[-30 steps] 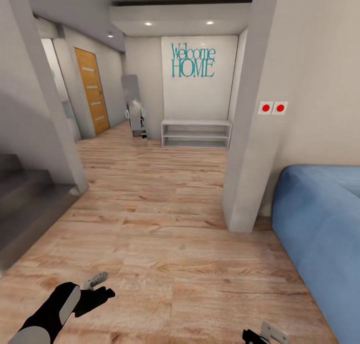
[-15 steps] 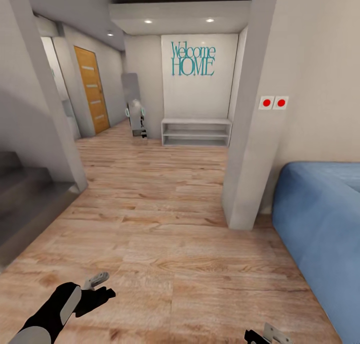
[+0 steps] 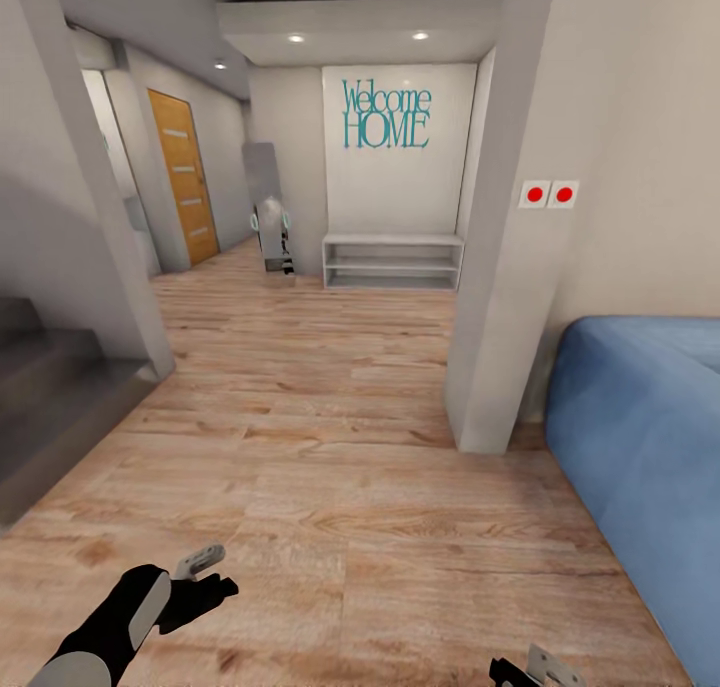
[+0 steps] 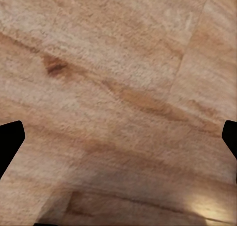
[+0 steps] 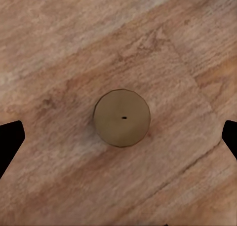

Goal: Place each of the two pumpkins and all three candles from the living room inside a cabinet in the living room (use any cabinet), then make sure every cabinet is closed, and position the cauldron so it is next to a table in the living room.

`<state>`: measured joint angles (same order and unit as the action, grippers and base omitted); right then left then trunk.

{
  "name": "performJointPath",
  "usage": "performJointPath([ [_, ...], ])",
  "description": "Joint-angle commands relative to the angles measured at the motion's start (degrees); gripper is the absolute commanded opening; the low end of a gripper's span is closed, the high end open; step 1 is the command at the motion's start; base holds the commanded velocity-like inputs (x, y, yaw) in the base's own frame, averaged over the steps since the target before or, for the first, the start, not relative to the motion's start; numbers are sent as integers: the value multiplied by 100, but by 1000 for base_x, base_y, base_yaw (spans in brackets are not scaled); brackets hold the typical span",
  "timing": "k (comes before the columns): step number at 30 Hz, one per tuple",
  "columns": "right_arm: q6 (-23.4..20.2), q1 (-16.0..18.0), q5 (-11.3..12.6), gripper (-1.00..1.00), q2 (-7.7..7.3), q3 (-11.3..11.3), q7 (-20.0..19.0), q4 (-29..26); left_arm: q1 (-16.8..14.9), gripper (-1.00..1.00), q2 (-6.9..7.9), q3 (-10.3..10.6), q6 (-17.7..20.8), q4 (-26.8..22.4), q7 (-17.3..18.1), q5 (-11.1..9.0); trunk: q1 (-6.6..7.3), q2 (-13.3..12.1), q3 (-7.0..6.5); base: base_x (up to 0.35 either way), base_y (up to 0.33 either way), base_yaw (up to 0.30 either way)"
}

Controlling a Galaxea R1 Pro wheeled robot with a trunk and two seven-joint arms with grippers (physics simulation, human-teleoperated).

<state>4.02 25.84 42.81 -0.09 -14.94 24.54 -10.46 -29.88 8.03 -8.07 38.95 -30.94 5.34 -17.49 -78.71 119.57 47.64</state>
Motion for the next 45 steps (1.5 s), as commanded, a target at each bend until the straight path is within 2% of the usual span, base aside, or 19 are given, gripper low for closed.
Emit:
performJointPath([
  [1, 1, 0, -1, 100, 0, -1, -1, 0, 0, 100, -1, 3, 1, 0, -2, 0, -23, 42, 18, 0, 0, 0],
  [10, 15, 0, -6, 100, 0, -6, -2, 0, 0, 100, -68, 7, -1, 1, -14, 15, -220, 403, 180, 0, 0, 0],
  [38, 27, 0, -5, 100, 6, -1, -2, 0, 0, 100, -82, 16, 4, 27, 29, 15, -835, 1526, 683, 0, 0, 0],
  [42, -271, 20, -2, 100, -107, 15, -3, -2, 0, 100, -76, 8, 16, 27, 57, -2, -923, 1686, 754, 0, 0, 0],
  [43, -664, 76, 6, 100, -228, 67, -3, -18, 0, 100, -72, 2, 20, 27, 65, -16, -945, 1726, 772, 0, 0, 0],
  [45, -1010, 186, 59, 100, -343, 205, -7, -39, 0, 100, -68, -12, 25, 27, 68, -25, -989, 1806, 808, 0, 0, 0],
])
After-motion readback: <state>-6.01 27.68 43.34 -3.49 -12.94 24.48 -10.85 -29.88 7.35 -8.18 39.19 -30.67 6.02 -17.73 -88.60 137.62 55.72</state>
